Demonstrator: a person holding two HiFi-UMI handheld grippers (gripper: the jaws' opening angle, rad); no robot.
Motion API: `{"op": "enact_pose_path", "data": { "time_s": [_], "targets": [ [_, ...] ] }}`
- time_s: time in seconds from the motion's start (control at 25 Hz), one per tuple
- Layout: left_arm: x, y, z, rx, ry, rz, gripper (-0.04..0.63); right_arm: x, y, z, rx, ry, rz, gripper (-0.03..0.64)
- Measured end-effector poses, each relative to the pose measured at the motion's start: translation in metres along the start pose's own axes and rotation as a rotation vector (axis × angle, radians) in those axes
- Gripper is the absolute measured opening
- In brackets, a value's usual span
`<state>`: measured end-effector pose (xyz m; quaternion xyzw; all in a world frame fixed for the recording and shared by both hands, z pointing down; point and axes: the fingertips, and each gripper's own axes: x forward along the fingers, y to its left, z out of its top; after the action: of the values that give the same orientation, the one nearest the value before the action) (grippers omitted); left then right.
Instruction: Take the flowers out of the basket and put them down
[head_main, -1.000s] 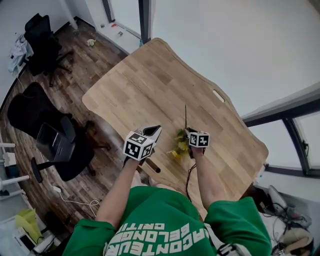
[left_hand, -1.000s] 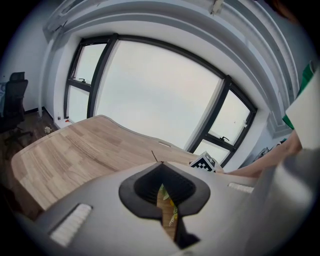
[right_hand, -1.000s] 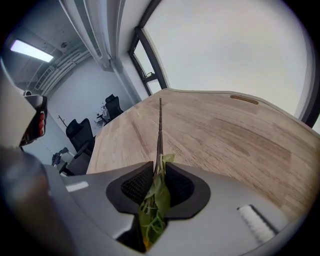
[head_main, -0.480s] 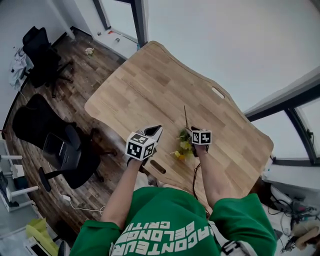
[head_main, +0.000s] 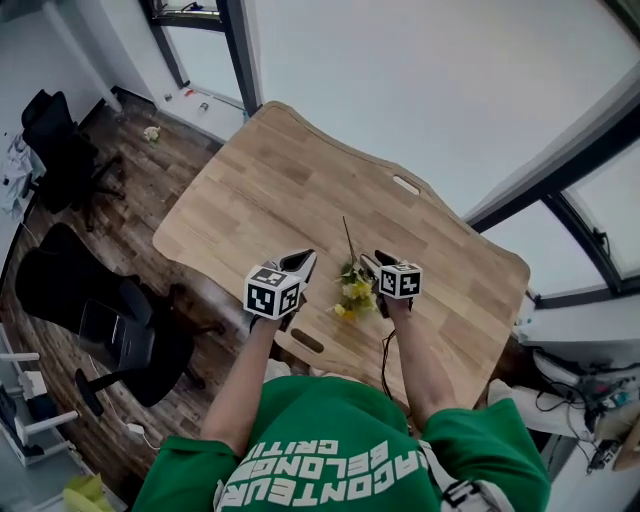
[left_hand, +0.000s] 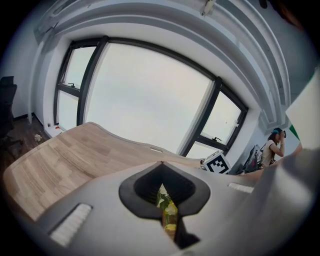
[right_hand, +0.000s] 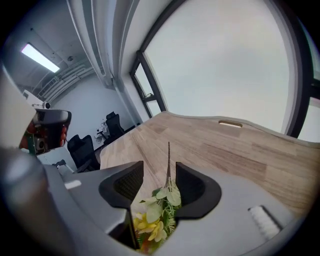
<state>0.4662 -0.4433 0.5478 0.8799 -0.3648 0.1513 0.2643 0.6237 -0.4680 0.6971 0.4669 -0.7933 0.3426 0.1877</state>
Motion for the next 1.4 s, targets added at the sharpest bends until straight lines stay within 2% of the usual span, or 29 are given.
{"op": "enact_pose_path", "data": {
  "time_s": [0.16, 0.4, 0.52, 0.68, 1.12, 1.4],
  "targets": [
    [0.007, -0.014, 0.006, 0.014, -0.001, -0.052, 0.018, -0.028, 0.012, 0.021, -0.026, -0.066, -0.007, 0.188],
    [0.013, -0.047, 0.012, 0.062, 0.002, -0.176, 0.018, -0.089, 0.020, 0.048, -0.025, -0.181, -0.086, 0.115],
    [0.010, -0.051, 0.019, 0.074, -0.022, -0.196, 0.018, -0.121, 0.026, 0.058, -0.012, -0.253, -0.113, 0.085],
    [0.003, -0.054, 0.028, 0.086, -0.051, -0.216, 0.018, -0.162, 0.030, 0.060, -0.001, -0.324, -0.180, 0.008],
    [-0.016, -0.037, 0.048, 0.105, -0.088, -0.235, 0.018, -0.222, 0.056, 0.045, 0.028, -0.388, -0.284, 0.006],
    [-0.024, -0.045, 0.049, 0.159, -0.069, -0.301, 0.018, -0.232, 0.081, 0.037, 0.050, -0.426, -0.331, 0.006]
  ]
}}
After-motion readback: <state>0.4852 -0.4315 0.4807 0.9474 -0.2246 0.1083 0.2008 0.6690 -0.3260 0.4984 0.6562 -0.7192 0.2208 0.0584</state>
